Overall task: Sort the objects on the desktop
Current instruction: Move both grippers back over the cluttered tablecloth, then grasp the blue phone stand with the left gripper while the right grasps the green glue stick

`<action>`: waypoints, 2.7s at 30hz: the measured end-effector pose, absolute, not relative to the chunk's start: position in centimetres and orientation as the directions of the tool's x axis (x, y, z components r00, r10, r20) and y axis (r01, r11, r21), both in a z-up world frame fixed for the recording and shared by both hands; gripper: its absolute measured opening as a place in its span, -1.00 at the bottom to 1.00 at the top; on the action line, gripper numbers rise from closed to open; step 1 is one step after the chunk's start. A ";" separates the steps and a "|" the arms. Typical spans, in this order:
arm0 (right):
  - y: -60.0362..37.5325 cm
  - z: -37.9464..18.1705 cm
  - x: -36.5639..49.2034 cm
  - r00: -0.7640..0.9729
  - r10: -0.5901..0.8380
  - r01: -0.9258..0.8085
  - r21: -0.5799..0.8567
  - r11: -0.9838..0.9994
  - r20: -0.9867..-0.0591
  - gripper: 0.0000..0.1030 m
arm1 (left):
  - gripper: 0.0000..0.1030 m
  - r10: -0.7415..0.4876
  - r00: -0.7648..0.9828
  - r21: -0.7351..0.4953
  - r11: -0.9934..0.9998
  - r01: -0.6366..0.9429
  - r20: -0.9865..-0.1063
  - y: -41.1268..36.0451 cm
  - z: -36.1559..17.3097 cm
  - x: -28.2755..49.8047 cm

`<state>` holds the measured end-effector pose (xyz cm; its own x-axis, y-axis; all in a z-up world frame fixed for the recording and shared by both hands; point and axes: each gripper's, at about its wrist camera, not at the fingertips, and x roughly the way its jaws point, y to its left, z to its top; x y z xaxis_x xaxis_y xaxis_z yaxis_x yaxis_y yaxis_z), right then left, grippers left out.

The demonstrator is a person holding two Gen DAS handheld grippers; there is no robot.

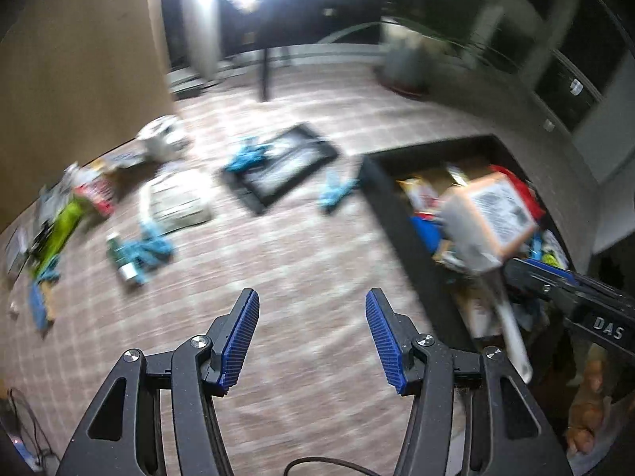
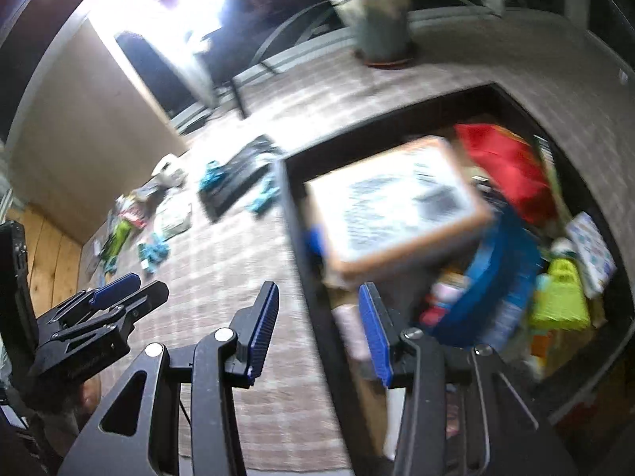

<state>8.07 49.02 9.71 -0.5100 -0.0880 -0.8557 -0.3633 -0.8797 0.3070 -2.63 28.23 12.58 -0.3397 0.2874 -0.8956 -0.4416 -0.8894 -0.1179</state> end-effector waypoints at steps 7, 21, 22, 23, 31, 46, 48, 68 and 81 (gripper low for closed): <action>43.0 10.3 2.9 -0.500 -0.148 -0.229 0.296 -0.927 -0.853 -0.19 | 0.03 0.211 -0.365 -0.106 -0.952 -0.287 -0.907 20.6 11.7 -5.4; 32.2 9.8 -6.9 -0.406 -0.259 0.032 0.269 -0.963 -0.877 -0.19 | 0.04 0.092 -0.368 -0.114 -0.993 0.039 -0.925 6.1 9.6 -11.2; 31.4 9.7 -7.7 -0.394 -0.272 0.053 0.274 -0.960 -0.878 -0.19 | 0.04 0.087 -0.365 -0.116 -0.991 0.060 -0.927 5.2 9.4 -11.6; 30.7 9.6 -8.4 -0.381 -0.286 0.072 0.280 -0.957 -0.879 -0.19 | 0.04 0.083 -0.359 -0.121 -0.989 0.084 -0.930 4.3 9.1 -12.1; 24.8 6.7 -14.4 -0.245 -0.358 0.169 0.324 -0.931 -0.901 -0.20 | 0.04 0.077 -0.309 -0.147 -0.967 0.210 -0.948 -1.2 6.4 -15.1; 20.0 1.9 -19.8 -0.122 -0.353 0.210 0.324 -0.922 -0.927 -0.20 | 0.02 0.087 -0.236 -0.167 -0.924 0.345 -0.968 -6.7 2.0 -18.2; 19.8 1.8 -20.0 -0.119 -0.350 0.214 0.320 -0.923 -0.929 -0.20 | 0.03 0.085 -0.234 -0.164 -0.925 0.342 -0.968 -6.6 1.8 -18.3; 18.7 0.5 -21.0 -0.062 -0.319 0.236 0.297 -0.925 -0.946 -0.20 | -0.03 0.001 -0.213 -0.063 -0.956 0.285 -0.977 -5.9 0.7 -16.5; 17.6 -0.8 -18.4 -0.086 -0.170 0.329 0.133 -0.935 -0.982 -0.70 | -0.26 -0.061 -0.240 0.001 -0.970 0.242 -0.969 -2.9 0.2 -11.9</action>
